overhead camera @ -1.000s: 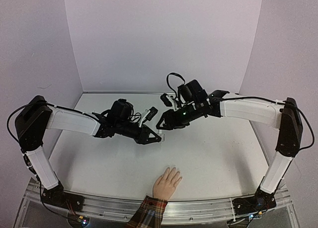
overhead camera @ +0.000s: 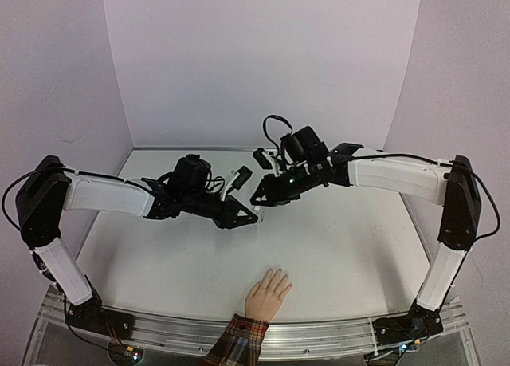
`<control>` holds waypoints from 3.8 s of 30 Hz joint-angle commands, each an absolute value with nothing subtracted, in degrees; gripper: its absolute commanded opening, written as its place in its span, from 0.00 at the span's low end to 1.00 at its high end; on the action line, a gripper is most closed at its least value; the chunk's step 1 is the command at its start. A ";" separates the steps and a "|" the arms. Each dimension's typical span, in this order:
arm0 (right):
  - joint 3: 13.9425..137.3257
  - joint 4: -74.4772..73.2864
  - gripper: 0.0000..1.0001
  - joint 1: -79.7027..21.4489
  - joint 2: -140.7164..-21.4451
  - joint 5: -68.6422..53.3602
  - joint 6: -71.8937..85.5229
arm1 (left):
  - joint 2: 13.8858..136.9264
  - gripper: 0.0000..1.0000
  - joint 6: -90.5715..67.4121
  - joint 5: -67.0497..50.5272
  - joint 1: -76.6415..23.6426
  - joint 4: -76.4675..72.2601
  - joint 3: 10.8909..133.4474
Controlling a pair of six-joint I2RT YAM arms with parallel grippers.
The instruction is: Paint the nails
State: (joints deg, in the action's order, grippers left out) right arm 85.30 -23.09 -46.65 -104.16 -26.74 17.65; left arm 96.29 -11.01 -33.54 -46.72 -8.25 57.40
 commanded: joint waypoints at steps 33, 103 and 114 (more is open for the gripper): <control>78.40 -7.98 0.00 -48.36 -93.32 -23.56 27.11 | 90.87 0.31 -20.17 -31.68 -47.32 -33.34 51.12; 84.98 -20.57 0.00 -51.49 -95.84 -21.10 15.77 | 81.42 0.00 -1.32 -12.00 -57.34 -26.08 49.19; 74.12 -14.07 0.00 -51.49 -85.45 -55.55 -5.54 | 78.93 0.00 -13.01 -55.45 -46.87 -33.68 47.59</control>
